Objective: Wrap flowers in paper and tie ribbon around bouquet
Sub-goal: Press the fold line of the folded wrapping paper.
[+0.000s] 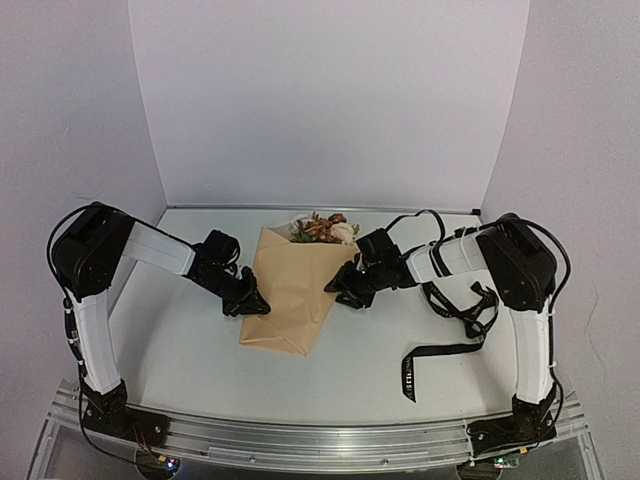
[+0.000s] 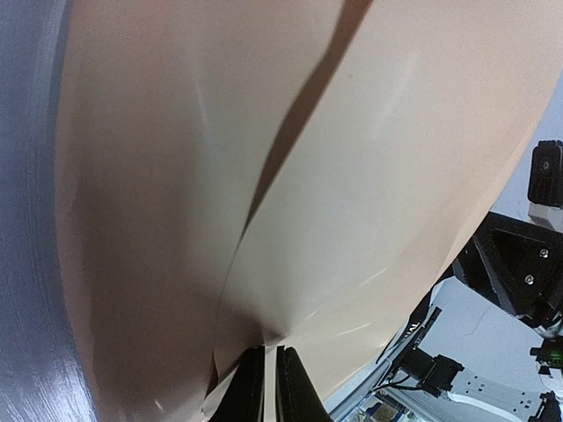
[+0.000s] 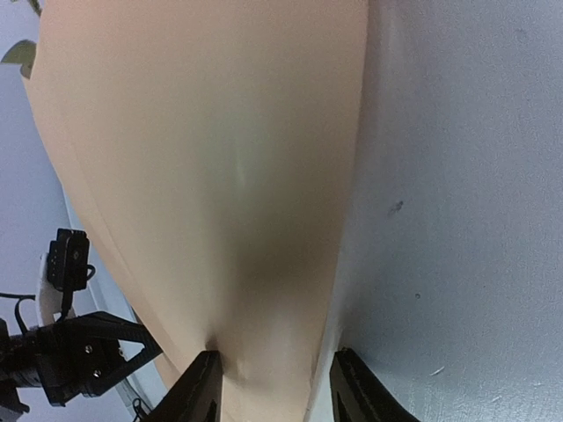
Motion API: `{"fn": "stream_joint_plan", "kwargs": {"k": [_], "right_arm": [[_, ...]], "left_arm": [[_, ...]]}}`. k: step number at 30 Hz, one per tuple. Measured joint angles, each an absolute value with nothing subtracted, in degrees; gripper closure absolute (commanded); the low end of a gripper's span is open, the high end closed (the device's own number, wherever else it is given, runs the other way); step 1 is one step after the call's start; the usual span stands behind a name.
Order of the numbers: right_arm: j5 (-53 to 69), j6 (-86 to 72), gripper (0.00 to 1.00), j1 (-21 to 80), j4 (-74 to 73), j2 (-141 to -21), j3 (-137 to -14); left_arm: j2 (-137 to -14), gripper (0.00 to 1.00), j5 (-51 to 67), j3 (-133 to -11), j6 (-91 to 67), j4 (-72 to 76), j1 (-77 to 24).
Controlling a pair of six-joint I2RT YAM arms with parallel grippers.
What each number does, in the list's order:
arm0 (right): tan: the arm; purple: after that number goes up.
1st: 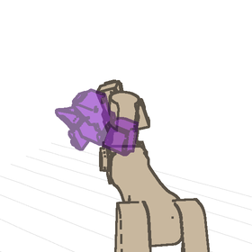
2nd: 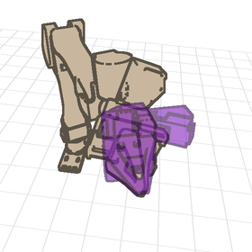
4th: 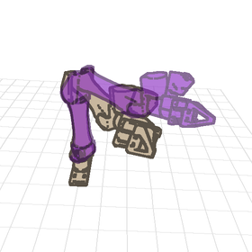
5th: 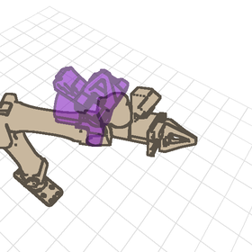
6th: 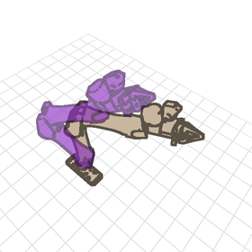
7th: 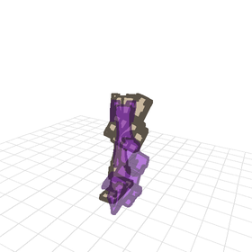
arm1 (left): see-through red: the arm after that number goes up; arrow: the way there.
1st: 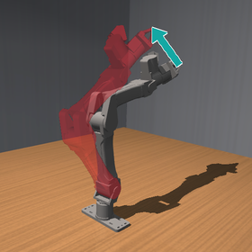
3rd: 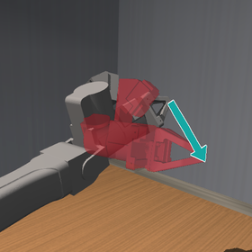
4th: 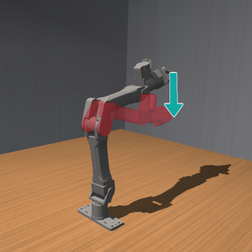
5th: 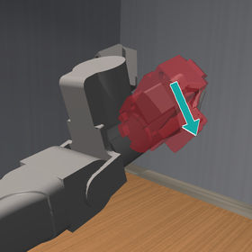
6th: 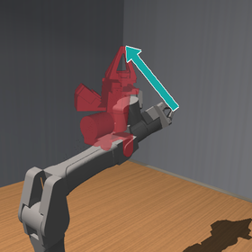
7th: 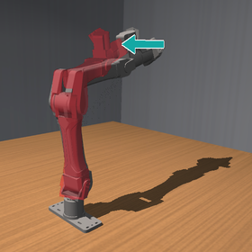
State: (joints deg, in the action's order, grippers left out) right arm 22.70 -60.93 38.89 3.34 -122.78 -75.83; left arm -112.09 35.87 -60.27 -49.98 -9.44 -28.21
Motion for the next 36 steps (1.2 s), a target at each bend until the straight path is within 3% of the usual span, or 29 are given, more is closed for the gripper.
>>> {"fn": "stream_joint_plan", "kwargs": {"k": [9, 15, 24, 31, 36], "right_arm": [[21.45, -61.95, 0.95, 38.89, 3.75, -123.44, -75.82], [20.51, -61.44, 0.98, 38.89, 4.3, -122.63, -73.68], [18.9, -57.05, 0.94, 38.91, 2.04, -115.41, -65.13], [17.07, -52.48, 0.65, 38.57, -2.82, -111.06, -63.07], [16.49, -51.14, 0.59, 38.67, -6.32, -107.91, -62.41]], "left_arm": [[-112.0, 0.91, 35.8, -60.35, -50.17, -9.7, -28.54], [-111.27, 0.91, 35.28, -59.71, -51.72, -10.04, -31.19], [-109.3, 0.91, 34.03, -56.33, -56.8, -6.88, -39.58], [-107.8, 0.9, 32.67, -55.79, -59.2, -5.99, -42.49], [-107.26, 0.9, 31.81, -56.5, -59.1, -6.58, -42.42]]}}
